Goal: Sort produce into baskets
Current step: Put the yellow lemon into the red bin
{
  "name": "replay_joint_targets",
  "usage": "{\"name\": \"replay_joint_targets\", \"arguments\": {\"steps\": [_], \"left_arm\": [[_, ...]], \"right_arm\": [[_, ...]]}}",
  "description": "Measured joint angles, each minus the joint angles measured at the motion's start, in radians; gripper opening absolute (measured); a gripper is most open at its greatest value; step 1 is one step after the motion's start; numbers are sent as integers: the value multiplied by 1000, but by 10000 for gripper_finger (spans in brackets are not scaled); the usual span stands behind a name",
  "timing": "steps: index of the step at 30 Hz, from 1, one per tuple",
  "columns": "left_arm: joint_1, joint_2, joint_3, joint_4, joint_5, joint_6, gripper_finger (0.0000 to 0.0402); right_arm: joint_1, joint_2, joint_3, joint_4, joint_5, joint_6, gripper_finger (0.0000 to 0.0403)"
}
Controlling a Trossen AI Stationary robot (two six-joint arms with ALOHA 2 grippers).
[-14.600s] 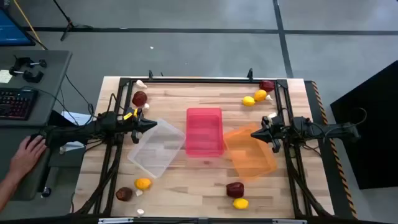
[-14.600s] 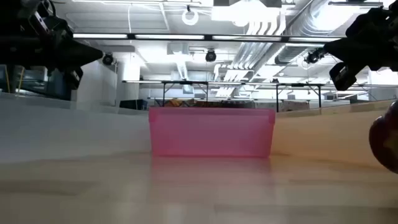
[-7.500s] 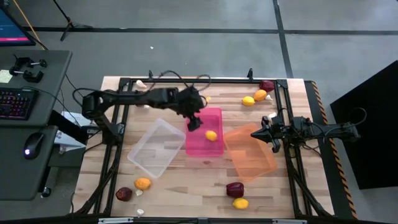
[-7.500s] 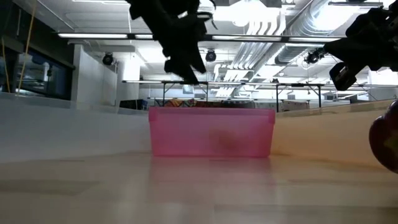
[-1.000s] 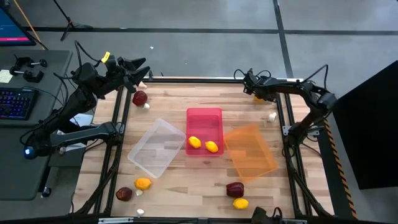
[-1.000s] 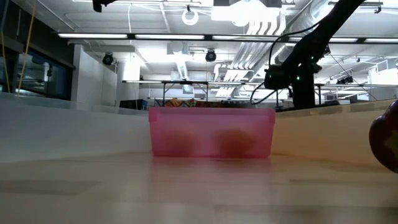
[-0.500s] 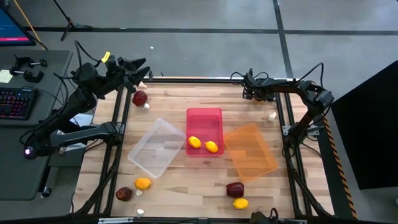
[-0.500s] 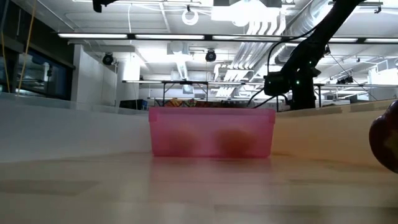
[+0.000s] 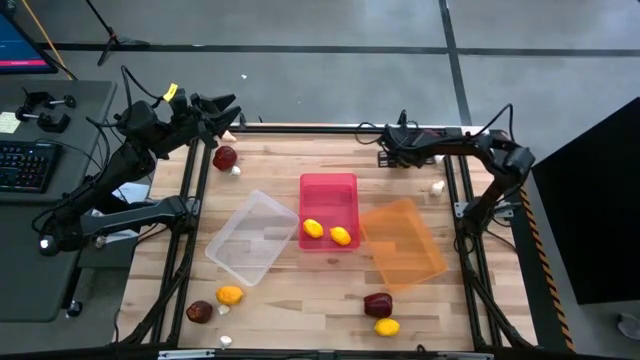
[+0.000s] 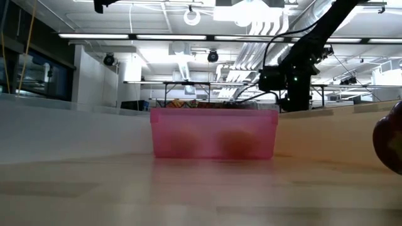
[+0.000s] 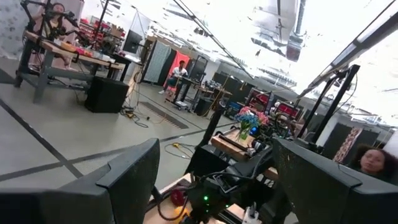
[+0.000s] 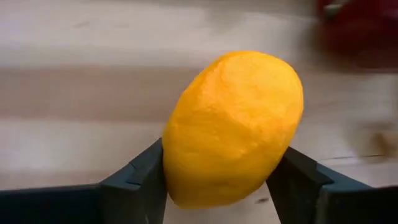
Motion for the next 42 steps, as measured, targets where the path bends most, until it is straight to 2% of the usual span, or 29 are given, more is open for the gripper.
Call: {"name": "replay_joint_targets", "arguments": {"steps": [9, 15, 20, 23, 25, 28, 30, 36, 42], "left_arm": [[0, 0, 0, 0, 0, -17, 298], [0, 0, 0, 0, 1, -17, 298], [0, 7, 0, -12, 20, -17, 298], [0, 20, 0, -13, 27, -41, 298], [-1, 28, 0, -13, 76, -74, 298], [-25, 44, 0, -23, 203, -123, 298], [-69, 54, 0, -50, 245, -156, 298], [-243, 80, 0, -148, 226, -283, 298], [-419, 100, 9, -214, 187, -365, 298]], "right_arm": [[111, -26, -1, -3, -62, -7, 203], [195, -193, -2, 24, -100, -79, 202], [314, -361, -2, 197, -260, -208, 202], [385, -399, 0, 297, -376, -235, 202], [427, -394, 0, 324, -419, -228, 202], [487, -351, 0, 347, -419, -231, 205], [515, -311, -1, 368, -419, -232, 213], [555, -187, -1, 500, -443, -264, 243], [520, -139, -1, 544, -501, -336, 280]]}}
